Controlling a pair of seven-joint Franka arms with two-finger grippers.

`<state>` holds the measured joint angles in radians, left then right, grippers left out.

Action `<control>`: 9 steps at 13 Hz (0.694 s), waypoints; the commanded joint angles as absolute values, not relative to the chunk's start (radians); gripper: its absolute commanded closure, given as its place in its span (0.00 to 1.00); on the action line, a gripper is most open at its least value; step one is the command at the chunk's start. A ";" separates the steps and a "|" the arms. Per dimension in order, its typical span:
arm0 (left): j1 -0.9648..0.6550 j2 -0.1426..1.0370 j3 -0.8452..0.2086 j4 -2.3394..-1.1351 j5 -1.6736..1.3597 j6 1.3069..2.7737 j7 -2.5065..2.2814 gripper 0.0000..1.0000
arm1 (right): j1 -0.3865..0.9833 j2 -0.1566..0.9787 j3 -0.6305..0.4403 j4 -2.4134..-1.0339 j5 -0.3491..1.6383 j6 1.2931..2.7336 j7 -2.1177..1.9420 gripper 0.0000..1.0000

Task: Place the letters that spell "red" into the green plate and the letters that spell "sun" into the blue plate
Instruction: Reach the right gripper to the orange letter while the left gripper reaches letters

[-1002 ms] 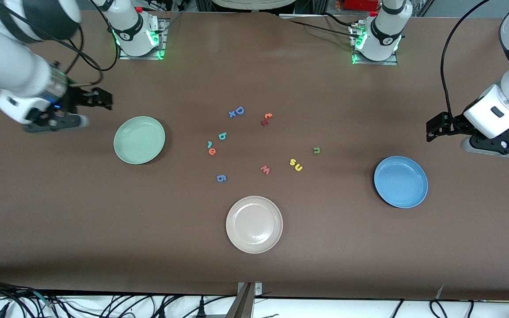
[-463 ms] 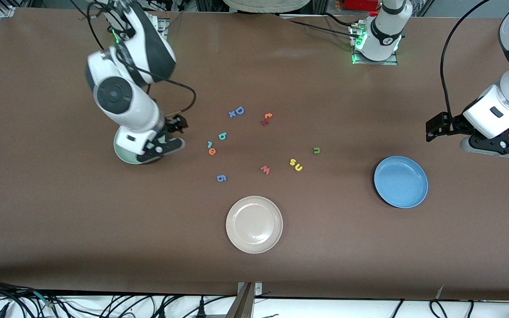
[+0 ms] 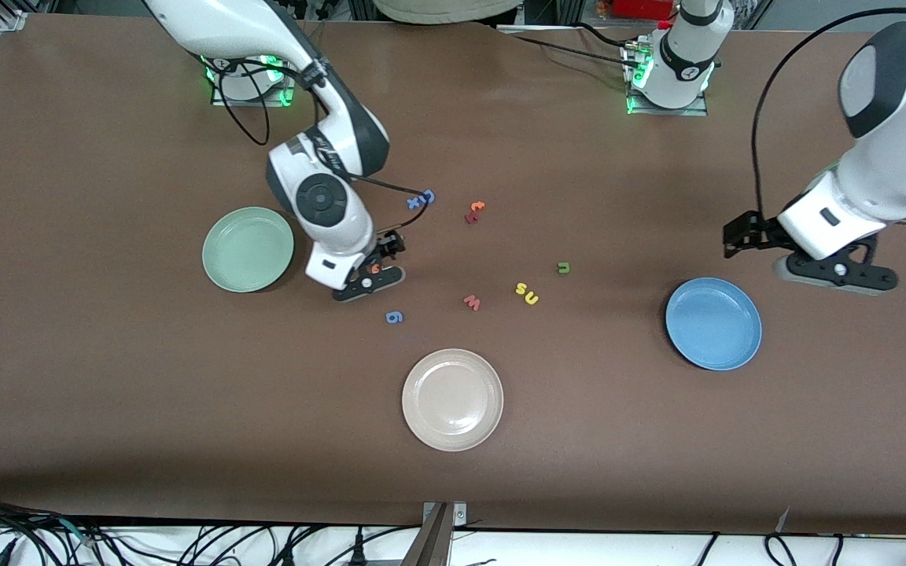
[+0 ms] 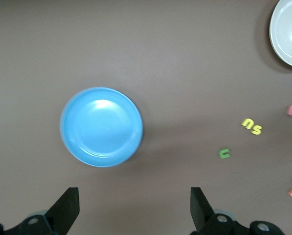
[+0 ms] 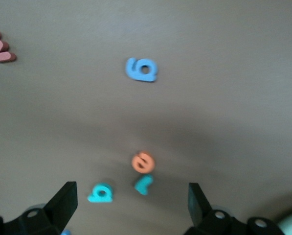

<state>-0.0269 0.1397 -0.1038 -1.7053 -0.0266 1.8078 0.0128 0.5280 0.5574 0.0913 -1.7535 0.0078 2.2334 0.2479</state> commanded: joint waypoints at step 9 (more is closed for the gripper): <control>-0.054 0.199 -0.233 -1.992 -0.058 2.109 -0.362 0.00 | 0.517 0.627 0.084 -1.830 -0.086 2.339 0.268 0.27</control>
